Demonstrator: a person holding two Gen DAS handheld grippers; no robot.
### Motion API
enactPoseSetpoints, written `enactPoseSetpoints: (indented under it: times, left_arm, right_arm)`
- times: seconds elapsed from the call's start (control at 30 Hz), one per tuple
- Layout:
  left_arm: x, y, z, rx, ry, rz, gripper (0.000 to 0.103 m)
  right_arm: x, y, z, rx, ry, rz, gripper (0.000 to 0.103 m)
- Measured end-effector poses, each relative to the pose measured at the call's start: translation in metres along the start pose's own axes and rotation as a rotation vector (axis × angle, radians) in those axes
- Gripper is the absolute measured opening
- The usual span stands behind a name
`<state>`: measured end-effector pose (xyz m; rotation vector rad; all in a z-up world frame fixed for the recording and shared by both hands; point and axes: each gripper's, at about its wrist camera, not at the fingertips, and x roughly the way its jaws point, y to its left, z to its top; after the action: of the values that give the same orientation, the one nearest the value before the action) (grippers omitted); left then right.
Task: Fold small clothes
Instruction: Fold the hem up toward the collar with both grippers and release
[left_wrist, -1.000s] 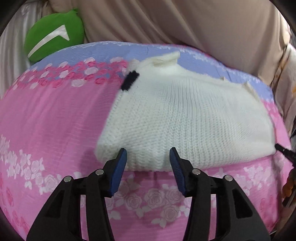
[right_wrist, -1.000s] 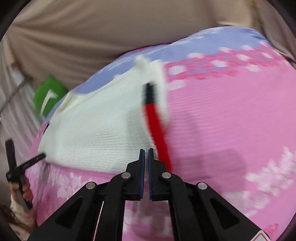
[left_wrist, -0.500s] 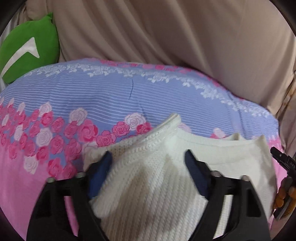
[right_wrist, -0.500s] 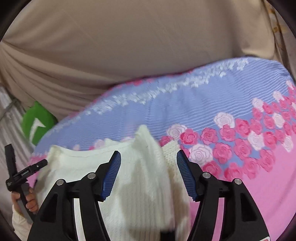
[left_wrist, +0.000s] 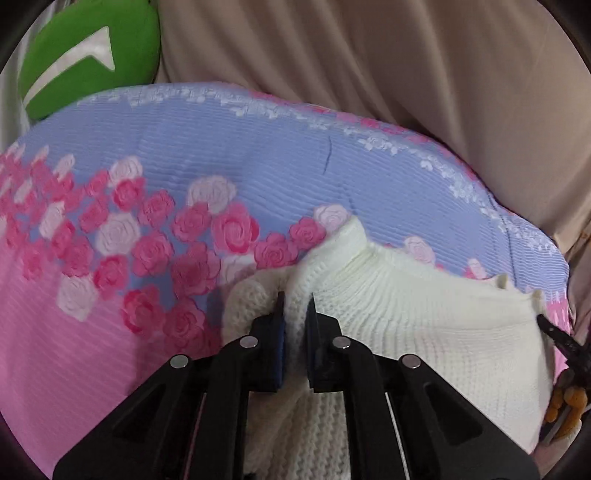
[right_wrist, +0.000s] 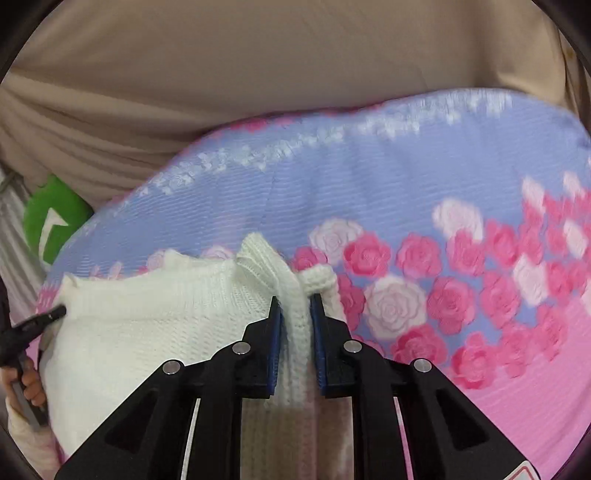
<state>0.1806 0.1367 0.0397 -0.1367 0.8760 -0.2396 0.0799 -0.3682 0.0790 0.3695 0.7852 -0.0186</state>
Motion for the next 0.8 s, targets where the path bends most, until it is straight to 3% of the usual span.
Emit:
enactPoseSetpoints:
  times: [0.13, 0.17, 0.23, 0.3, 0.33, 0.43, 0.5, 0.6, 0.77, 0.8]
  left_arm:
    - [-0.029, -0.012, -0.004, 0.020, -0.053, 0.046, 0.012]
    - [-0.042, -0.015, -0.008, 0.026, -0.082, 0.067, 0.012]
    - [-0.078, -0.029, -0.022, 0.058, -0.167, 0.096, 0.021]
    - [-0.107, -0.047, -0.040, 0.095, -0.221, 0.061, 0.025]
    - [-0.116, -0.061, -0.052, 0.127, -0.222, 0.002, 0.025]
    - [-0.106, -0.095, -0.084, 0.219, -0.108, -0.132, 0.027]
    - [-0.084, -0.111, -0.109, 0.280, -0.028, -0.110, 0.027]
    - [-0.076, -0.096, -0.126, 0.271, 0.005, -0.094, 0.027]
    - [-0.098, -0.028, -0.132, 0.157, 0.005, -0.022, 0.025]
    - [-0.102, -0.014, -0.134, 0.131, 0.012, -0.048, 0.018]
  right_arm:
    - [-0.050, 0.026, -0.007, -0.041, -0.134, -0.110, 0.019]
    - [-0.062, 0.034, -0.012, -0.058, -0.173, -0.115, 0.022]
    - [-0.085, 0.061, -0.032, -0.111, -0.209, -0.042, 0.022]
    - [-0.085, 0.094, -0.053, -0.176, -0.147, 0.110, 0.022]
    - [-0.081, 0.110, -0.065, -0.205, -0.109, 0.175, 0.022]
    - [-0.059, 0.161, -0.111, -0.325, 0.039, 0.336, 0.022]
    - [-0.047, 0.181, -0.139, -0.406, 0.110, 0.358, 0.020]
    - [-0.046, 0.163, -0.154, -0.428, 0.127, 0.298, 0.011]
    - [-0.074, 0.053, -0.155, -0.192, 0.088, 0.153, 0.006]
    - [-0.084, 0.025, -0.157, -0.123, 0.075, 0.133, 0.000]
